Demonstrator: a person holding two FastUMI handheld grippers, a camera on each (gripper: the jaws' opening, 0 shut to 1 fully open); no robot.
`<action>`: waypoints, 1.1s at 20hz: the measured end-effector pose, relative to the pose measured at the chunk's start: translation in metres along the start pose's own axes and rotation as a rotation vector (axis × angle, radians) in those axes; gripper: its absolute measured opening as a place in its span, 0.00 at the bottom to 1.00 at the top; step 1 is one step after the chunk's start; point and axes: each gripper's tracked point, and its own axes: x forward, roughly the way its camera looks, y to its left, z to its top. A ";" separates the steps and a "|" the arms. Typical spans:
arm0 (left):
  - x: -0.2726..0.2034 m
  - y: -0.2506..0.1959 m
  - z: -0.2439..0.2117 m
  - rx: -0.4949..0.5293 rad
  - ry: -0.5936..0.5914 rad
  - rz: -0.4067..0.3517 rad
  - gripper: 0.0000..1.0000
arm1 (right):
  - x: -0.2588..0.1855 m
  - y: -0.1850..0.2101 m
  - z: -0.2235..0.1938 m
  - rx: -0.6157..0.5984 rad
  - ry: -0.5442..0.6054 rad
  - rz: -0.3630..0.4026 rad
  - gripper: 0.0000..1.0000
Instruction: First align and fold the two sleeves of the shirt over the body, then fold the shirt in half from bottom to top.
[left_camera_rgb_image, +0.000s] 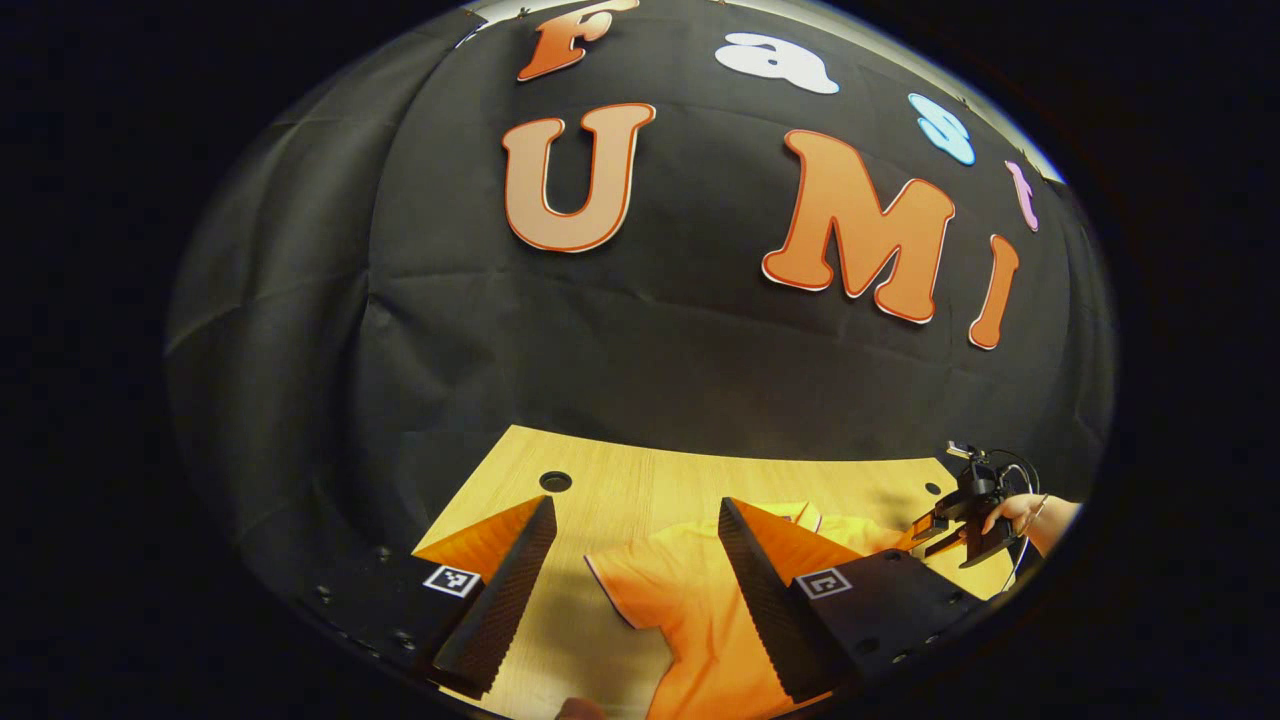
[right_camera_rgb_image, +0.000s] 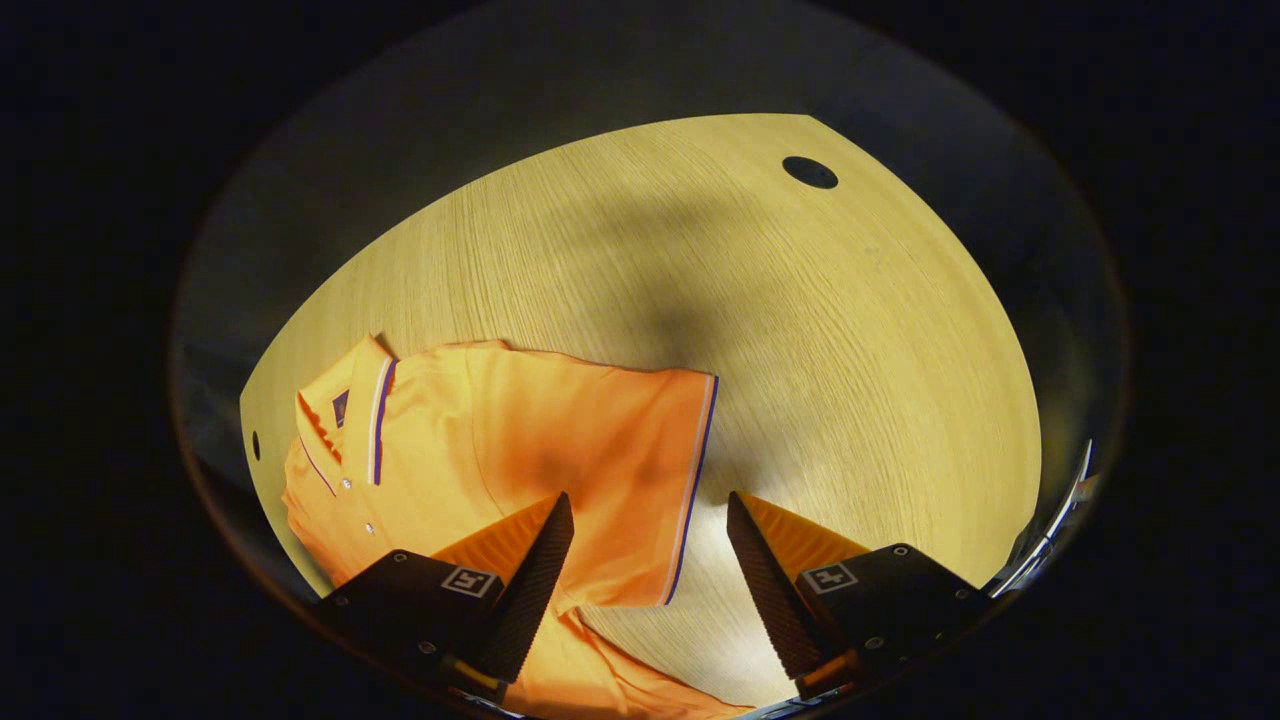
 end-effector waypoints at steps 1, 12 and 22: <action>0.000 0.003 0.000 -0.001 0.003 0.005 0.98 | 0.004 -0.002 0.000 0.000 -0.007 -0.017 0.93; 0.000 0.011 -0.011 -0.007 0.025 0.010 0.98 | 0.015 0.007 -0.002 0.002 -0.033 -0.038 0.76; -0.027 0.030 -0.026 -0.008 0.031 0.025 0.98 | 0.000 0.014 0.006 0.098 -0.117 0.013 0.00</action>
